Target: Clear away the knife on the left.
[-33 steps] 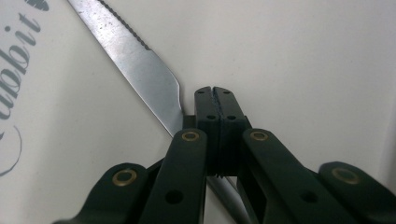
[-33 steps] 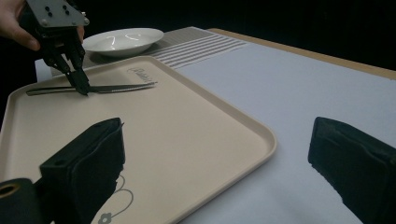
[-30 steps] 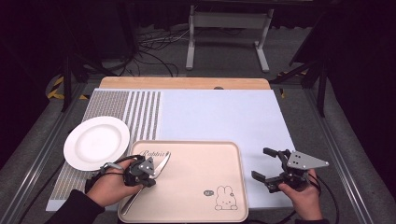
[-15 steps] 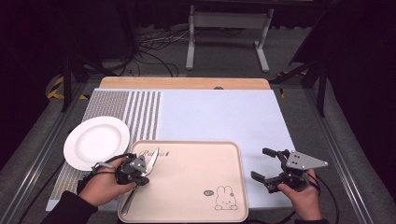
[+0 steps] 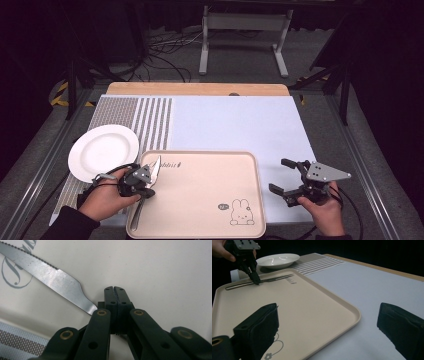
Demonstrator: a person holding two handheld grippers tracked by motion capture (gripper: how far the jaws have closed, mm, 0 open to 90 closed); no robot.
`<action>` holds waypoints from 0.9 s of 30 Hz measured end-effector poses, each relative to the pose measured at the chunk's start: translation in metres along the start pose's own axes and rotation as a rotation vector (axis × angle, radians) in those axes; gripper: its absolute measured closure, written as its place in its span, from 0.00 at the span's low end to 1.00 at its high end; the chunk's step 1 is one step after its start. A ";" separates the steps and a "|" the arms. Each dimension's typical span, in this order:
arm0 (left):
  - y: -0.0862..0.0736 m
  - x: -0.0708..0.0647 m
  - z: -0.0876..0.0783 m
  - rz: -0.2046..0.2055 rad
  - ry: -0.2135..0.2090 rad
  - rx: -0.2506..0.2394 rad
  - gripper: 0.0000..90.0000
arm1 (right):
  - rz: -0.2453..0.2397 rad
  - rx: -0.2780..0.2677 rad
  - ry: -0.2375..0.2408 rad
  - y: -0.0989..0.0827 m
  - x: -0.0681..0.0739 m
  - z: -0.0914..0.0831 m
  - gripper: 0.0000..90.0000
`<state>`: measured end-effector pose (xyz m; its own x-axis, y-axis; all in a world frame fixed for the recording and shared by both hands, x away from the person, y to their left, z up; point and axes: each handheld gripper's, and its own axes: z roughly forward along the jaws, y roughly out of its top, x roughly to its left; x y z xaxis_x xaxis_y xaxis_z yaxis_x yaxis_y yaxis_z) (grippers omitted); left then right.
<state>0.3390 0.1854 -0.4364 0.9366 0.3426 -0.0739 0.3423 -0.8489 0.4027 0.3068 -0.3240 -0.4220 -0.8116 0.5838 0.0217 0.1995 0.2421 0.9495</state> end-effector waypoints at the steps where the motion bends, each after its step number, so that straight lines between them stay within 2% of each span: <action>1: -0.001 0.000 0.000 -0.002 -0.003 -0.001 1.00 | -0.002 0.000 0.001 0.000 0.000 0.000 0.05; 7: -0.005 0.001 -0.003 -0.026 -0.002 0.004 1.00 | -0.001 0.002 -0.002 0.000 0.000 0.000 0.05; 8: -0.006 0.002 -0.003 -0.018 0.001 0.001 1.00 | -0.002 0.002 -0.002 0.000 0.000 0.000 0.05; 13: -0.009 0.003 -0.004 -0.033 0.002 0.000 1.00 | -0.002 0.003 -0.001 0.000 0.000 0.001 0.05; 27: -0.013 0.004 -0.005 -0.043 -0.006 -0.007 1.00 | 0.000 0.004 -0.001 -0.001 0.000 0.001 0.05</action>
<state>0.3382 0.2004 -0.4373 0.9214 0.3763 -0.0971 0.3820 -0.8307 0.4050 0.3072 -0.3233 -0.4227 -0.8113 0.5842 0.0215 0.2014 0.2449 0.9484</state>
